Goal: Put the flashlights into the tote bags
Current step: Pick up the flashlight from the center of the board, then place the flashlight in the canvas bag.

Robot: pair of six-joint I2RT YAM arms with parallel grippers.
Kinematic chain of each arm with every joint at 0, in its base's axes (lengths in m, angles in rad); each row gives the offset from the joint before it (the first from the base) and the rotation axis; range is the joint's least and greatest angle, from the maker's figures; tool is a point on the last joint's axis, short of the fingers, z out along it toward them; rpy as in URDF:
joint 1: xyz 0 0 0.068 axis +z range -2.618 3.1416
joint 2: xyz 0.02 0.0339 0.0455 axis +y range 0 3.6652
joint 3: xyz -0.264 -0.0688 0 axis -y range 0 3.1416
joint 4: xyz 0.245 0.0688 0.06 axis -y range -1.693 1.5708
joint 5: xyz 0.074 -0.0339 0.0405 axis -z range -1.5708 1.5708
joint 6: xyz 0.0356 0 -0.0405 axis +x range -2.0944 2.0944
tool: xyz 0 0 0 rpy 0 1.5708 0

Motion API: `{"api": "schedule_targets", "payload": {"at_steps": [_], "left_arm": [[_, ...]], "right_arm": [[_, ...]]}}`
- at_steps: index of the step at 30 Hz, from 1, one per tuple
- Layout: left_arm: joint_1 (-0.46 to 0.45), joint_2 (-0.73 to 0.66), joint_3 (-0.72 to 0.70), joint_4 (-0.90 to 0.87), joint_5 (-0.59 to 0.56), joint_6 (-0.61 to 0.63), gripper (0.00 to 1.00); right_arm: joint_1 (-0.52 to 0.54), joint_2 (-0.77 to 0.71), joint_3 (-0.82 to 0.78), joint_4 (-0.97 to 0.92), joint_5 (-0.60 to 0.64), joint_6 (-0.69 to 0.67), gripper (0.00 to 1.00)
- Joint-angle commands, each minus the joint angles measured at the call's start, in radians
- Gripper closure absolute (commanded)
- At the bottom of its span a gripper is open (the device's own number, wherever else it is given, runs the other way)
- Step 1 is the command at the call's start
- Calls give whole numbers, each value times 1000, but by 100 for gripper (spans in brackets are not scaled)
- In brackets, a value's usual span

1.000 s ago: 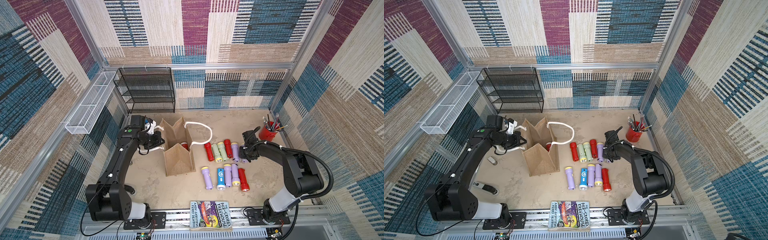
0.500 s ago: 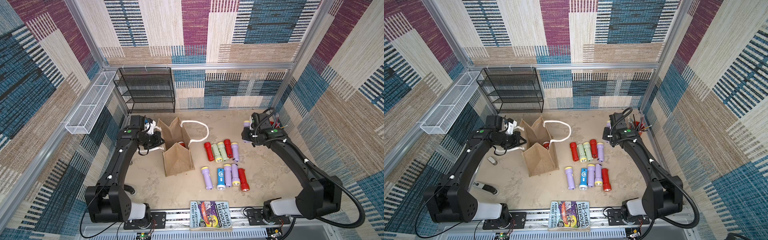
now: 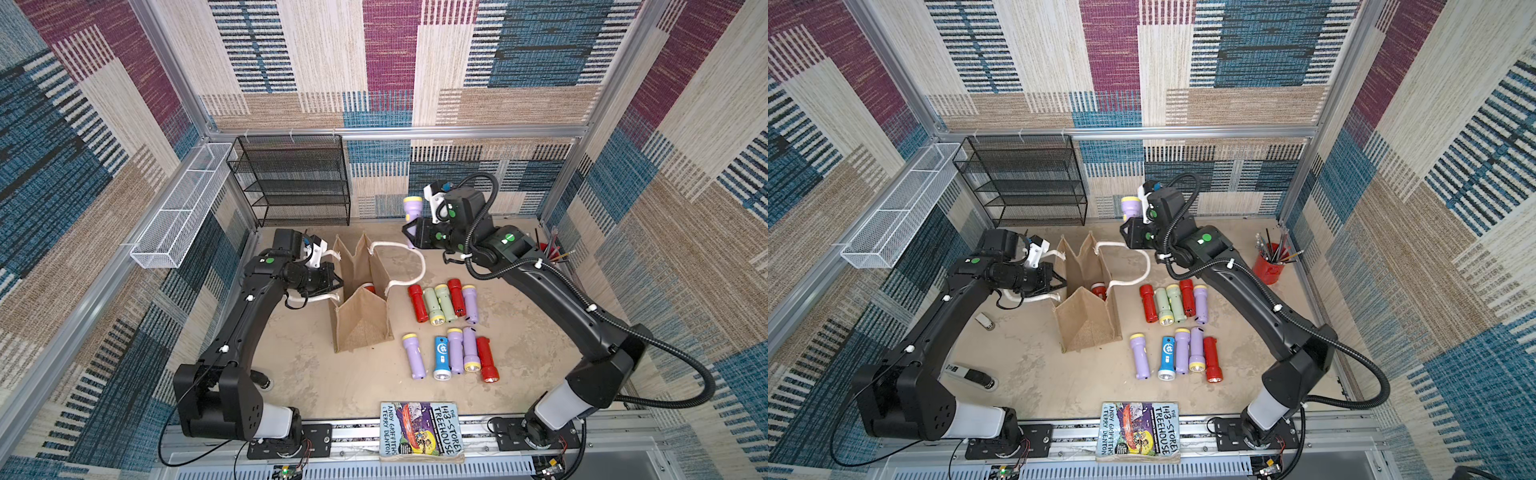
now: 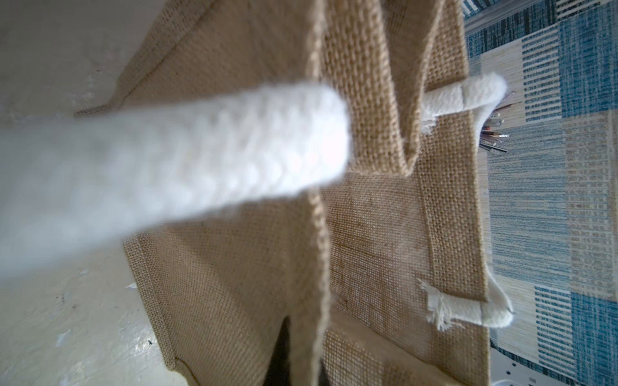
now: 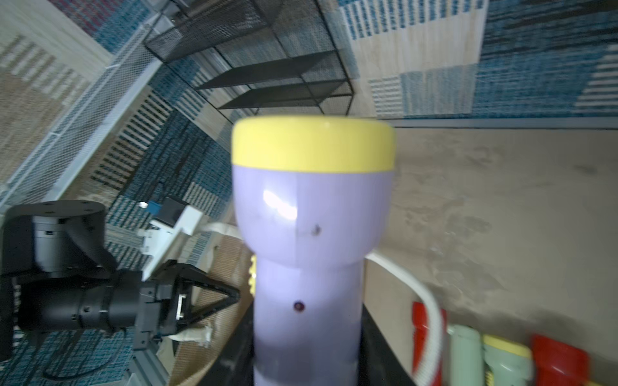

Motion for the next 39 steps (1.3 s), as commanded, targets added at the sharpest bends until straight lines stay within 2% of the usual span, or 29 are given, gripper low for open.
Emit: {"api": "schedule_targets", "payload": {"at_steps": [1,6,10,14,18,22,31,39], "left_arm": [[-12,-8,3,48,54,-11,99],[-14,-12,-17,66,72,-22,99],[-14,-17,-41,67,62,-15,99],[-13,-22,-62,79,50,-32,99],[8,-6,-75,125,159,-81,100],[20,1,-79,137,176,-93,100],[51,-25,-99,145,182,-96,99],[69,-13,-104,149,192,-96,99]], "right_arm": [[65,82,109,64,-73,13,77],[144,244,285,3,-103,-6,77],[161,320,316,-28,-113,-6,77],[162,331,253,0,-117,14,78],[162,332,171,52,-152,19,78],[163,346,110,73,-180,-21,78],[163,363,53,24,-159,-129,78],[163,300,-96,-44,-90,-214,78]]}}
